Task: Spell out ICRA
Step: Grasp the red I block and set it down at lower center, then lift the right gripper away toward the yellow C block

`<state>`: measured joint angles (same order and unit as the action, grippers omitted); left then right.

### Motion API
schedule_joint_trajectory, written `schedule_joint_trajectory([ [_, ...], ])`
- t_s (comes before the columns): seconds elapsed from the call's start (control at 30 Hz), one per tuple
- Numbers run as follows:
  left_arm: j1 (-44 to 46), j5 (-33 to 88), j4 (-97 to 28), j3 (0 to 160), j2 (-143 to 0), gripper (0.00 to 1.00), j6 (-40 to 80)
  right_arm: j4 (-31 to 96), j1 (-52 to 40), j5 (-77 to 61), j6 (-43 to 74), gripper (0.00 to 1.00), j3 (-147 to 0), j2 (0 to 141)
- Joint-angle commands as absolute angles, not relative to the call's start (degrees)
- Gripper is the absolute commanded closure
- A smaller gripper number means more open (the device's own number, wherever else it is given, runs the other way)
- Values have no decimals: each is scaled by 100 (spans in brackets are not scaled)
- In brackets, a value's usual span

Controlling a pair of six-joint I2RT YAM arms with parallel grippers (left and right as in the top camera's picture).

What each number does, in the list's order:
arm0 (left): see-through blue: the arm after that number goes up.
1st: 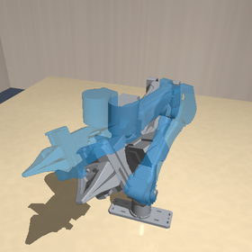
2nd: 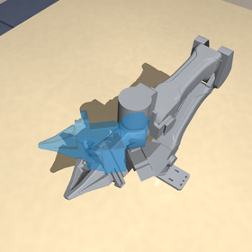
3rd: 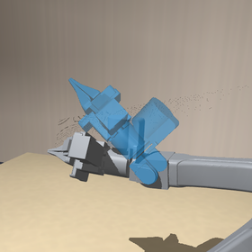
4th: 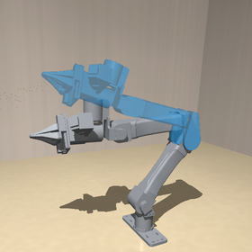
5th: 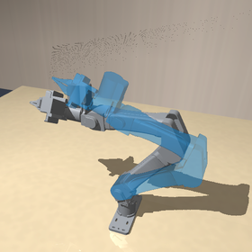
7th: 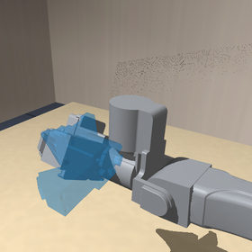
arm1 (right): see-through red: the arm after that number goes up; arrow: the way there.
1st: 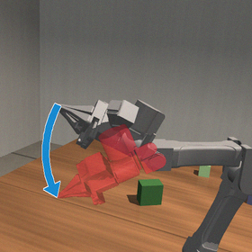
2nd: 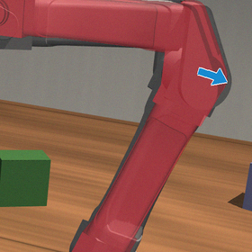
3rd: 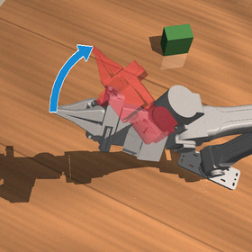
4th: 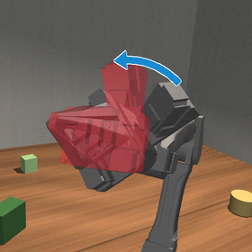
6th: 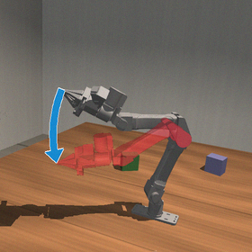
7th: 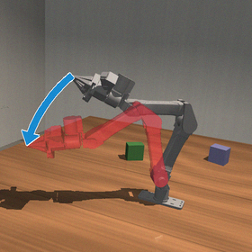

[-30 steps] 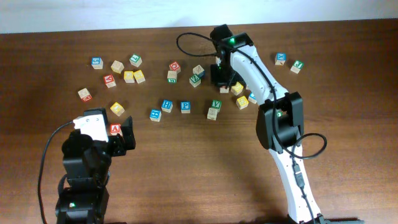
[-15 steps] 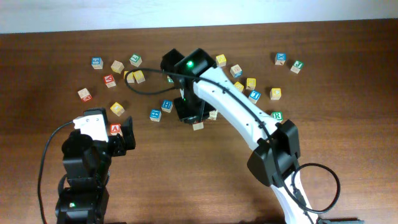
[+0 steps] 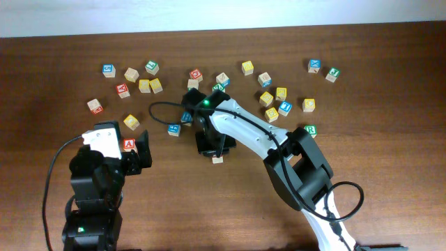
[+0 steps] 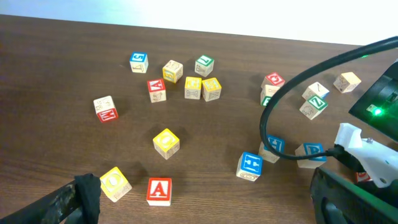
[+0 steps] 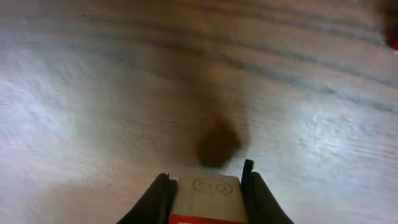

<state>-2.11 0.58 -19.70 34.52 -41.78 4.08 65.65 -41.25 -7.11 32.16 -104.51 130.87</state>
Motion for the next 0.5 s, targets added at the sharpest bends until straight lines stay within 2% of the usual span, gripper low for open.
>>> schedule_joint_trajectory([
  [0.0,-242,16,-1946,3540,-4150,1,340,6309,-4174,-805,3354,79,-10156,13065],
  [0.13,-242,19,-1946,3540,-4150,1,340,6254,-4171,-845,3350,79,-10125,13065],
  [0.27,-242,19,-1946,3540,-4150,1,340,6257,-4165,-849,3352,71,-10125,13065],
  [0.47,-242,19,-1946,3540,-4150,1,340,6285,-4125,-1098,3354,71,-10127,13065],
])
